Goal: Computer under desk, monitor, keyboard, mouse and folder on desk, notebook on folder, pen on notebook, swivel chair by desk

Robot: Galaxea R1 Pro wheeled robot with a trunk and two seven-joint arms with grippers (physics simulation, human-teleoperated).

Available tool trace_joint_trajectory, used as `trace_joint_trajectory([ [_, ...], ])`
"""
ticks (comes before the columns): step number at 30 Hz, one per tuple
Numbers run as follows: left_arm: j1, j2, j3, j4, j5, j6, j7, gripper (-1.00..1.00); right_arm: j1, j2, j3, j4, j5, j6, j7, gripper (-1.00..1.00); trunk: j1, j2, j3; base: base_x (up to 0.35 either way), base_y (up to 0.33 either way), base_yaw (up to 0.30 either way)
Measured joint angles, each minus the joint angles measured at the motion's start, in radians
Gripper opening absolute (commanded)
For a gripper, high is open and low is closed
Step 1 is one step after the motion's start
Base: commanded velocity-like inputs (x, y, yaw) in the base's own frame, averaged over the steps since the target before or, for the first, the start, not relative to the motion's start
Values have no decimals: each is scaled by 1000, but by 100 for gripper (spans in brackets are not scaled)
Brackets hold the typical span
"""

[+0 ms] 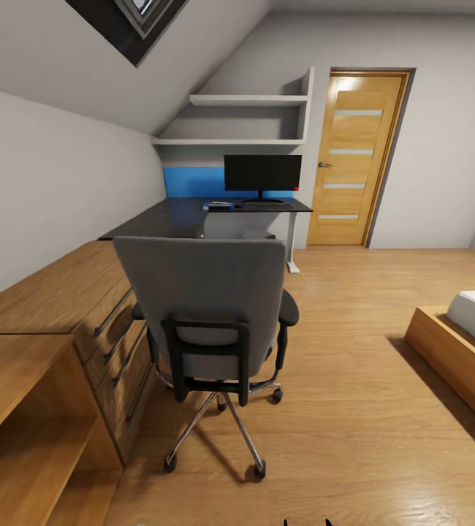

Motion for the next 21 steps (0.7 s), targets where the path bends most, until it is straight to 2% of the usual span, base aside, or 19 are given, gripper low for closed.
trace_joint_trajectory([
  [21,0,-1,0,0,0,0,0,100,0,0,0,0,-1,0,0,100,0,0,0,0,2,0],
])
